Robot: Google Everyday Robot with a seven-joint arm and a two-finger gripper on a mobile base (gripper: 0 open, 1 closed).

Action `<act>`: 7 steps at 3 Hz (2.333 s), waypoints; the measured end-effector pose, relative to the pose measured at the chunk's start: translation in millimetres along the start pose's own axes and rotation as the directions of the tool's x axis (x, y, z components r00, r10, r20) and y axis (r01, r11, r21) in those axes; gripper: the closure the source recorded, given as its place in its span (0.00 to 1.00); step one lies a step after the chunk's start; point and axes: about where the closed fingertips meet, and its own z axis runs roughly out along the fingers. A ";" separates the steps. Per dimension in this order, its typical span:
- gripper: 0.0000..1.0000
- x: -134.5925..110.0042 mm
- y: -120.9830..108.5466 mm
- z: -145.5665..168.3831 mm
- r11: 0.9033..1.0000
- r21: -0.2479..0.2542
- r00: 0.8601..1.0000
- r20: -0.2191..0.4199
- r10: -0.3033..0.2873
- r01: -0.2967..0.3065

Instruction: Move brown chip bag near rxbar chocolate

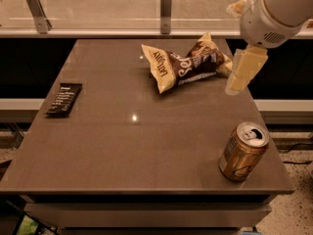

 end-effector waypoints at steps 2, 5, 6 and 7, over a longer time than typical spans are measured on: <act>0.00 -5.3 -9.4 13.8 0.999 0.031 0.996 0.082 -0.042 0.039; 0.00 -28.1 -32.7 31.4 0.991 0.080 0.993 0.032 -0.111 0.108; 0.00 -32.5 -42.5 45.8 0.987 0.109 0.989 0.073 -0.125 0.117; 0.00 -34.5 -50.0 66.5 0.986 0.111 0.986 0.100 -0.136 0.125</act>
Offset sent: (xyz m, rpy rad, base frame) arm 0.0127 0.0051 -0.0046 0.0445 -0.0385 0.0522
